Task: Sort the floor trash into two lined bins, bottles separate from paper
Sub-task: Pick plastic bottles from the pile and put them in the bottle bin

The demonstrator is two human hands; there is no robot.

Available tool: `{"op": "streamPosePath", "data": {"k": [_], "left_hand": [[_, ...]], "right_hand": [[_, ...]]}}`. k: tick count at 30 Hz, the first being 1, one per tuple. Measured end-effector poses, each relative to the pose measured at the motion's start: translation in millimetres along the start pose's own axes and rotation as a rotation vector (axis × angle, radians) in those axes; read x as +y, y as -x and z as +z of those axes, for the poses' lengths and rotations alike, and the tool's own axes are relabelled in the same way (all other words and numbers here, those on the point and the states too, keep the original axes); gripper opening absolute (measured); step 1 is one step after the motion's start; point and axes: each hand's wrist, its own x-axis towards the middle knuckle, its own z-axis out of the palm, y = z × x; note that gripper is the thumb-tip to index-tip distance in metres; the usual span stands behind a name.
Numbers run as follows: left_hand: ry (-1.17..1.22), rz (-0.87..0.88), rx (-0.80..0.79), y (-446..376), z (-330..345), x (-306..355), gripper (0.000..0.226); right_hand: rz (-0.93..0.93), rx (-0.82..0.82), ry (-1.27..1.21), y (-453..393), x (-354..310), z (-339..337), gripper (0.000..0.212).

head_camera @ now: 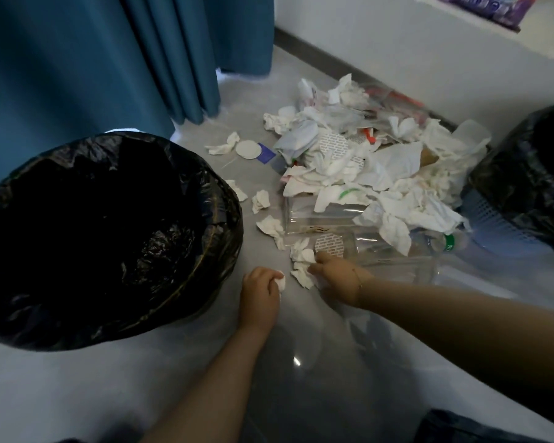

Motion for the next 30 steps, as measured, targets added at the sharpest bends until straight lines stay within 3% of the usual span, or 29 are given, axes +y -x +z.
{"op": "streamPosePath", "data": {"k": [5,9,12,16,19,21,23,25,28,30], "left_hand": [[0.056,0.021,0.14,-5.3,0.1,6.7,0.016],[0.058,0.178,0.155,-10.4,8.7,26.8,0.019],[0.12,0.276,-0.055,-7.7,19.2,42.5,0.023],[-0.042,0.411,-0.353,9.4,36.9,28.4,0.047],[-0.262,0.502,-0.38,16.6,48.3,10.5,0.06],[-0.292,0.522,-0.323,20.4,50.2,11.6,0.049],[-0.312,0.538,-0.232,25.8,50.2,13.8,0.029],[-0.349,0.538,-0.217,31.1,49.5,10.2,0.02],[-0.362,0.532,-0.214,33.6,46.2,4.0,0.018],[-0.364,0.524,-0.212,33.1,43.6,7.2,0.019]], "right_hand": [[0.037,-0.008,-0.126,10.0,-6.1,13.1,0.028],[0.091,-0.049,-0.182,25.7,6.3,4.1,0.021],[0.132,-0.037,-0.186,42.5,25.8,-8.6,0.018],[0.16,-0.109,-0.125,54.7,46.8,-13.6,0.02],[0.171,-0.174,-0.09,60.4,55.0,-7.0,0.022],[0.18,-0.124,-0.094,62.1,56.5,-0.5,0.023],[0.177,-0.027,-0.098,63.2,53.5,5.6,0.03],[0.149,0.06,-0.141,64.7,47.9,14.0,0.051],[0.15,0.027,-0.295,65.9,30.3,30.9,0.097],[0.149,0.007,-0.209,63.0,15.8,44.8,0.105]]}}
